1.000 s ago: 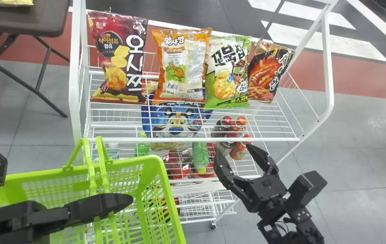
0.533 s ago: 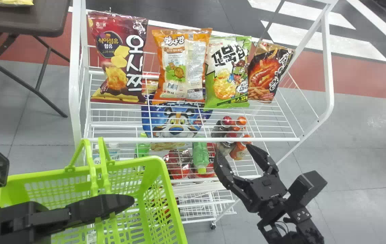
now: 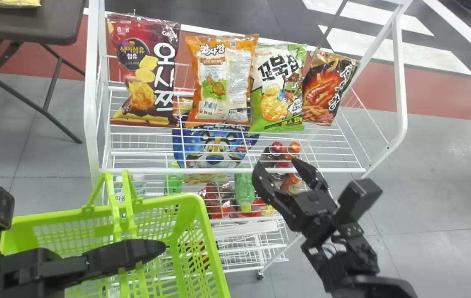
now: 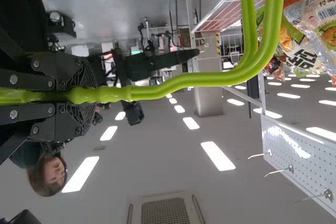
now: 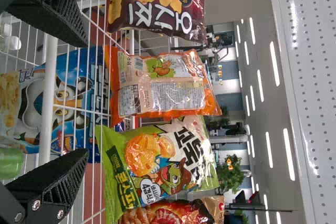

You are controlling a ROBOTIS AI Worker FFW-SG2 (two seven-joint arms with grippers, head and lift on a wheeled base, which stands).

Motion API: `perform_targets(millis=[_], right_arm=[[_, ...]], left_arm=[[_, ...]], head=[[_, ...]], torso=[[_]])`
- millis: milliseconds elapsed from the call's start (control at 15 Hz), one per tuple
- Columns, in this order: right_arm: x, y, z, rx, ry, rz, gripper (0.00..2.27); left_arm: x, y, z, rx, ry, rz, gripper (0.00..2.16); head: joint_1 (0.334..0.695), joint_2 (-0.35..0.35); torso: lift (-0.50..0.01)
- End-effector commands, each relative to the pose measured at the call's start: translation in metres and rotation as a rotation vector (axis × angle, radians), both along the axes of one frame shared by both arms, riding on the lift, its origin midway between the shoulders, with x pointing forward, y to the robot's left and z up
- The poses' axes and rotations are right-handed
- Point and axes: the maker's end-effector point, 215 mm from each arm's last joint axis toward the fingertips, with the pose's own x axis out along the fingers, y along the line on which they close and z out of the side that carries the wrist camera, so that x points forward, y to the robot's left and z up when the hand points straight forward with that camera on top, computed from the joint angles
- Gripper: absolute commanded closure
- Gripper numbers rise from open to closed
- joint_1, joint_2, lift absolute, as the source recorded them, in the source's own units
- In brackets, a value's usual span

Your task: Hold basket handle with left hand then pick Gamjakkang with right hand and place into basket

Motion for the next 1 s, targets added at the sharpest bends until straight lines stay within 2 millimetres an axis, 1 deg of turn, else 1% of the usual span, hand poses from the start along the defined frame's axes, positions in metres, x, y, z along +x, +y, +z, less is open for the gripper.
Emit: perform_targets(millis=[0,67,133,200,267,333,400,467,667,733,800,867,933], right_arm=[[0.031,0.016,0.01,0.005,0.01,0.016,0.09],[0.043,0.023,0.012,-0.003,0.018,0.019,0.08],[0.054,0.024,0.013,-0.007,0.021,0.009,0.07],[0.069,0.031,0.015,-0.011,0.031,0.019,0.07],[0.081,0.033,0.019,-0.013,0.031,0.016,0.07],[0.094,0.033,0.027,-0.024,0.017,0.005,0.06],[0.107,0.04,0.029,-0.022,0.024,0.012,0.06],[0.121,0.041,0.033,-0.028,0.026,0.001,0.06],[0.153,0.065,0.033,-0.041,0.048,0.03,0.06],[0.163,0.069,0.032,-0.047,0.055,0.032,0.06],[0.174,0.077,0.031,-0.051,0.07,0.044,0.06],[0.185,0.08,0.026,-0.051,0.104,0.051,0.06],[0.191,0.089,0.025,-0.062,0.112,0.064,0.06]], left_arm=[[-0.001,0.0,-0.001,-0.001,0.003,0.001,2.15],[-0.002,0.0,-0.001,-0.002,0.006,-0.002,2.15],[-0.001,0.0,-0.001,-0.002,0.004,0.001,2.15],[-0.001,0.0,-0.001,-0.002,0.004,0.001,2.15],[-0.001,0.0,-0.002,-0.002,0.006,0.001,2.15],[-0.001,0.001,-0.002,-0.002,0.007,0.002,2.15],[0.0,0.002,-0.002,-0.004,0.007,0.004,2.15],[0.0,0.003,-0.001,-0.008,0.007,0.005,2.15],[0.001,0.003,-0.001,-0.013,0.009,0.007,2.15],[0.001,0.004,-0.001,-0.012,0.01,0.008,2.15],[0.0,0.005,-0.002,-0.014,0.013,0.008,2.15],[0.0,0.005,-0.002,-0.014,0.014,0.01,2.15],[0.0,0.005,-0.002,-0.015,0.014,0.009,2.15]], head=[[0.695,-0.35],[0.695,-0.35],[0.695,-0.35],[0.695,-0.35],[0.695,-0.345],[0.695,-0.333],[0.695,-0.317],[0.695,-0.31],[0.695,-0.283],[0.695,-0.261],[0.695,-0.251],[0.695,-0.24],[0.695,-0.229]], torso=[[-0.017],[-0.017],[-0.017],[-0.017],[-0.017],[-0.017],[-0.017],[-0.017],[-0.017],[-0.017],[-0.017],[-0.017],[-0.017]])
